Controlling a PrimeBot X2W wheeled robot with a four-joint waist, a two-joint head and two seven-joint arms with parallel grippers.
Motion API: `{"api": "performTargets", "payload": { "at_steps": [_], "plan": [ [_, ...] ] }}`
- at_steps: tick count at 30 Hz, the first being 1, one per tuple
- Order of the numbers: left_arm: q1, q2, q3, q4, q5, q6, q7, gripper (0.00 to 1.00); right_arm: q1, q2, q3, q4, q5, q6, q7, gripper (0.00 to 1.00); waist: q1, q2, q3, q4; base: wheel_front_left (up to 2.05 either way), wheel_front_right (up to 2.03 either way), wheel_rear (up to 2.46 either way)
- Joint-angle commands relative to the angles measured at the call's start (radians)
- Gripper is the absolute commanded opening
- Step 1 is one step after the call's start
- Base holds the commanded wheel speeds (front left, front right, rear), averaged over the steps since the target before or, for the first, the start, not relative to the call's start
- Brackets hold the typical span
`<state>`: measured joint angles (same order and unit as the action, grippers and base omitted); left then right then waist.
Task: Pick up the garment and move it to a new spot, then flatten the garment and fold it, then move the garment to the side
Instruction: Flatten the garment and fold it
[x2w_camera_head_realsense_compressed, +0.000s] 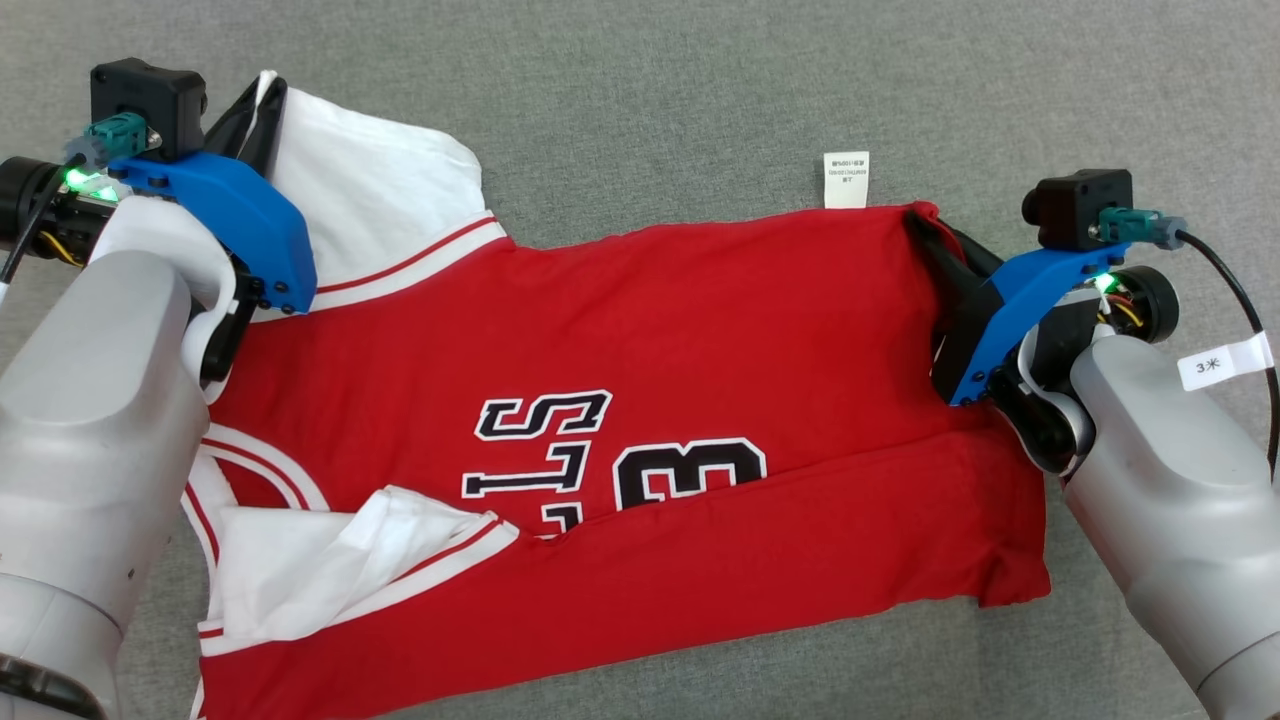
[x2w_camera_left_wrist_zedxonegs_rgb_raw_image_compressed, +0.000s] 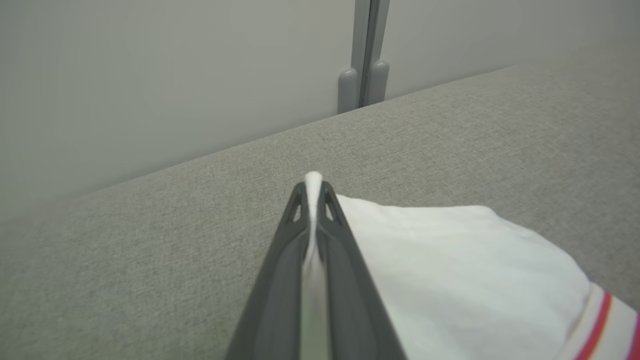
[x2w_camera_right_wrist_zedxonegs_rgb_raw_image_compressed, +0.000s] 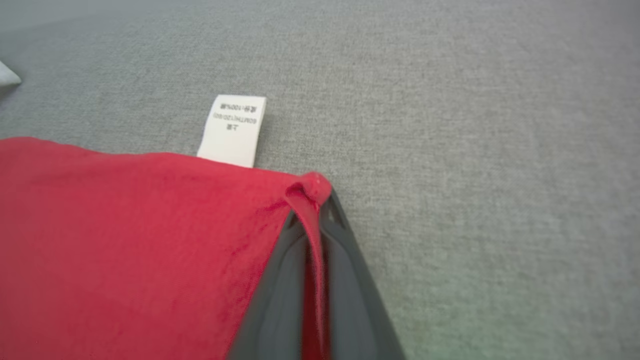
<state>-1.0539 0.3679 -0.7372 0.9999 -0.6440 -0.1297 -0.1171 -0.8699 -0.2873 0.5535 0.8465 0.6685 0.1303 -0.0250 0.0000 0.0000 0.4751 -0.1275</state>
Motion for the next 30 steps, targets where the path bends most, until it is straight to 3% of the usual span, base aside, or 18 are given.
{"api": "performTargets", "payload": {
  "at_steps": [1, 10, 21, 30],
  "plan": [
    [-0.017, -0.002, -0.007, 0.001, -0.009, 0.0, -0.018, 0.0, -0.002, -0.006, 0.017, 0.008, 0.013, 0.001, -0.008, 0.0, 0.0, 0.0, -0.008, 0.003, 0.0, 0.0, 0.0],
    [0.038, -0.002, -0.008, -0.037, -0.045, 0.0, -0.115, 0.0, 0.007, -0.03, 0.049, 0.026, 0.036, 0.001, -0.134, 0.0, 0.0, 0.0, -0.075, 0.019, 0.0, 0.0, 0.0],
    [0.209, 0.041, 0.026, -0.237, -0.06, 0.012, -0.148, 0.0, 0.079, -0.054, 0.096, 0.041, 0.04, 0.001, -0.211, 0.0, 0.0, 0.0, -0.141, 0.053, 0.0, 0.0, 0.0],
    [0.466, 0.099, 0.11, -0.54, -0.043, 0.107, -0.149, 0.0, 0.143, -0.073, 0.085, 0.033, 0.007, 0.001, -0.24, 0.0, 0.0, 0.0, -0.176, 0.075, 0.0, 0.0, 0.0]
  ]
}}
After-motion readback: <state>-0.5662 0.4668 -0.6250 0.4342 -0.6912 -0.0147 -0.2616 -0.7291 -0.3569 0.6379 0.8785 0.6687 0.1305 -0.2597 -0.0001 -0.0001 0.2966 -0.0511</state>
